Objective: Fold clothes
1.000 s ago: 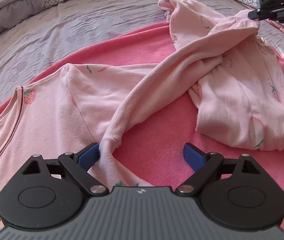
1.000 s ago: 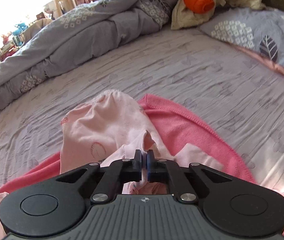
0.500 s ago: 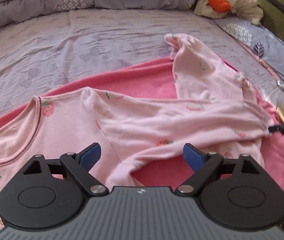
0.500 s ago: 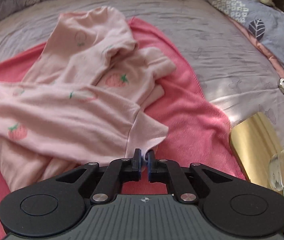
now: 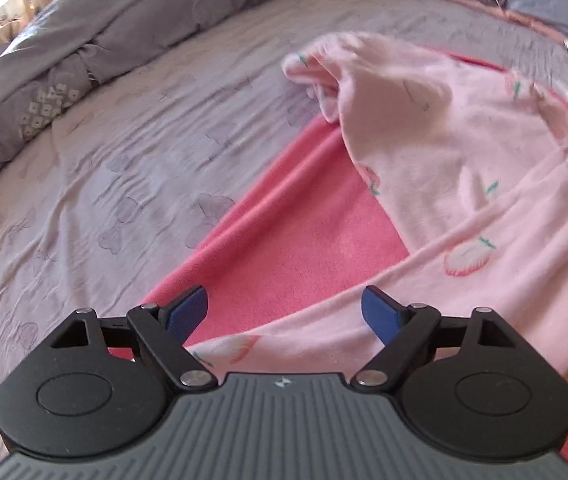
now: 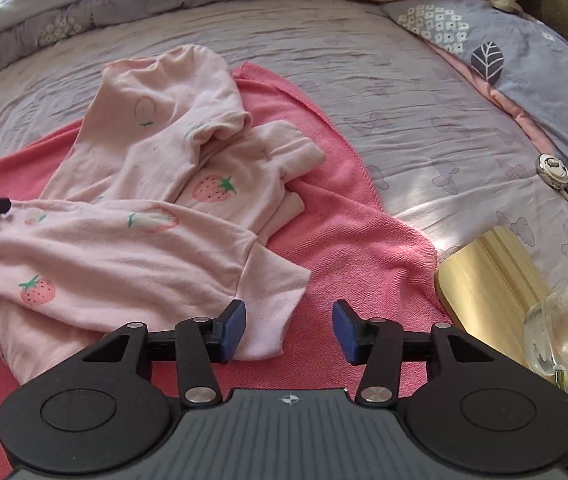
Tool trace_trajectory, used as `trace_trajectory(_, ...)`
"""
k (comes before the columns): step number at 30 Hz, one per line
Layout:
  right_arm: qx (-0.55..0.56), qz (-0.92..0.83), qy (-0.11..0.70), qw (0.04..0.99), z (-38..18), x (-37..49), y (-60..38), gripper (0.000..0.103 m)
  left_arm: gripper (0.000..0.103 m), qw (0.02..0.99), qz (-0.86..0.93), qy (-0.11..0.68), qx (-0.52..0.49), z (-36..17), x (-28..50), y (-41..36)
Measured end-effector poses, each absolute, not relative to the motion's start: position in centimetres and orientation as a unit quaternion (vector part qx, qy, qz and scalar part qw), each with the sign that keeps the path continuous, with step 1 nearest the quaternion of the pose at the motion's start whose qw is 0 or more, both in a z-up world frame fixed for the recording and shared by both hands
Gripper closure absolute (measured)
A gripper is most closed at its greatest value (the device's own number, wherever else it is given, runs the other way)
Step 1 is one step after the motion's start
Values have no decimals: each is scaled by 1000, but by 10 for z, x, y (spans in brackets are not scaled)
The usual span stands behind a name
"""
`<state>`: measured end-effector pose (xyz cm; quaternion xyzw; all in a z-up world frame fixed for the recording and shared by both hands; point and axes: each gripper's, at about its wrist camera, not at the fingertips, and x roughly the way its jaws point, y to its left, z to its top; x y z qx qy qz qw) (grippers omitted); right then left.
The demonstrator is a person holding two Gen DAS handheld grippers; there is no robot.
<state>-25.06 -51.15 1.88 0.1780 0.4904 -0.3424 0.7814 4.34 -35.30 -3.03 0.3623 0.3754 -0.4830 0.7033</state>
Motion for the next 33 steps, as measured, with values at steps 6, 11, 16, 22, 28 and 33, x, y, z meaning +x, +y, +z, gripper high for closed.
trace_trajectory(6,198,-339,473,789,12,-242,-520,50,43,674,-508,433,317,-35,54,-352)
trace_trajectory(11,206,-321,462,801,3,-228,-522,46,82,692,-493,432,302,-31,38,-357)
trace_trajectory(16,218,-312,463,800,1,-222,-525,93,100,729,-456,421,288,-28,29,-363)
trace_trajectory(22,158,-349,399,833,45,-222,-524,95,101,790,-416,400,208,2,43,-355)
trace_trajectory(28,129,-344,373,852,57,-202,-549,95,101,799,-398,401,205,1,67,-369)
trace_trajectory(33,129,-369,392,833,18,-181,-574,95,100,786,-388,420,235,-39,68,-386)
